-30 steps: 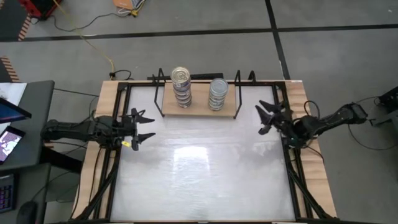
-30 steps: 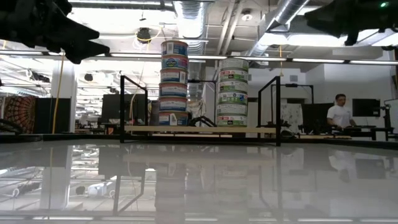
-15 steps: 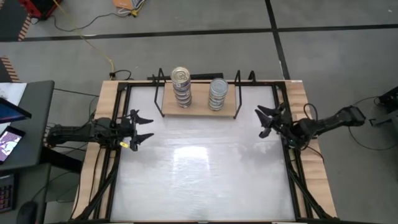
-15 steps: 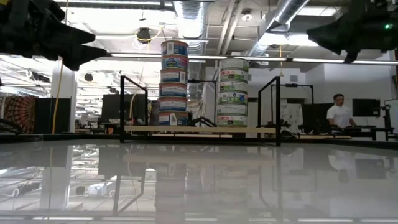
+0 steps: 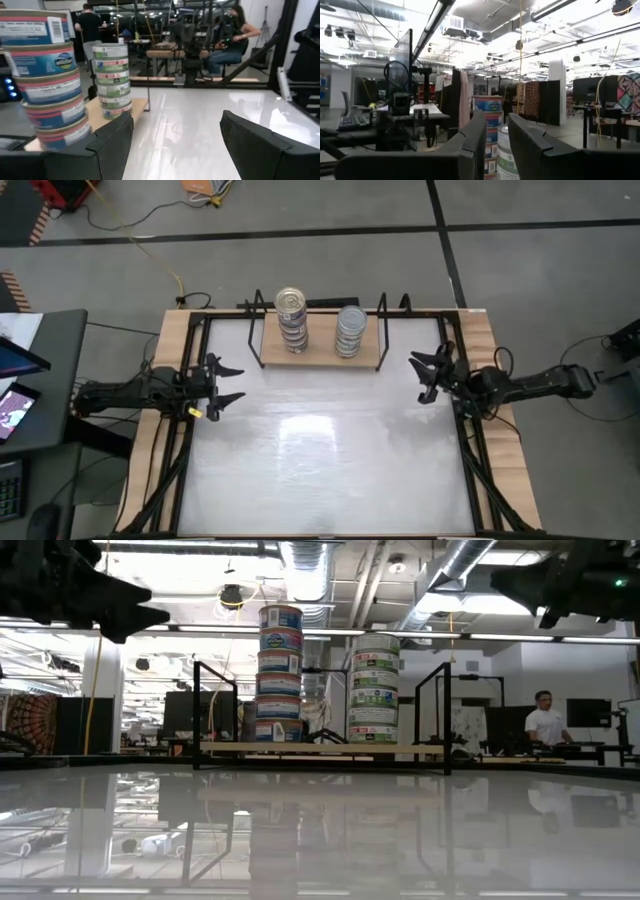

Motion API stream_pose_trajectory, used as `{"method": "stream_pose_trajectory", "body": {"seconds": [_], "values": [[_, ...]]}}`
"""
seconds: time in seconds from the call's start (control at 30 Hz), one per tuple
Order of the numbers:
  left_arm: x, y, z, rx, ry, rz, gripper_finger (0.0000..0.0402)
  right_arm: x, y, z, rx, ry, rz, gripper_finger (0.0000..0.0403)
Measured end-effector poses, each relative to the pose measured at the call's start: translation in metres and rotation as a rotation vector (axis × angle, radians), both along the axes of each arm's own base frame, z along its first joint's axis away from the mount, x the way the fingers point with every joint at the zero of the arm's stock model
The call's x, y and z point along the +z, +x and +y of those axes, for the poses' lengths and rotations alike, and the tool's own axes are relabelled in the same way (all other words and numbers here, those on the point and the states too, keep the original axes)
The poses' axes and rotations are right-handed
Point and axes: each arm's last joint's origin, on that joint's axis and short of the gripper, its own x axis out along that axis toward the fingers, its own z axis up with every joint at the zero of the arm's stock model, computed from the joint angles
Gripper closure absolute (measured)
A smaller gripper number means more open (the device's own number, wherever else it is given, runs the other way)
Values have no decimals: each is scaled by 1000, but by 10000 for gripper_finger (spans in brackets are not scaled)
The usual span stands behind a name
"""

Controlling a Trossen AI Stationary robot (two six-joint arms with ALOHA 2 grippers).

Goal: Stack canned seafood by type on shelf
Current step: Return to Home Position

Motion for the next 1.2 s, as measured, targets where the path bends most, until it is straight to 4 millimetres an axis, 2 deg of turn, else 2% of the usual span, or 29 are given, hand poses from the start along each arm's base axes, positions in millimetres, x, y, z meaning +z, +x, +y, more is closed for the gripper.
{"method": "stream_pose_trajectory", "body": {"seconds": [0.2,0.37,0.7,1.0,1.2], "values": [[-7,0,0,10,-35,73,113,1,-4,1,8,1,-13,294],[-18,0,0,-7,-86,173,113,-14,2,2,38,66,125,295],[-18,-1,1,33,-29,182,113,-38,6,2,81,269,284,295],[-13,-1,4,133,71,152,113,-47,6,2,65,270,375,295],[-16,-1,4,140,58,175,113,-49,6,2,62,269,395,295]]}}
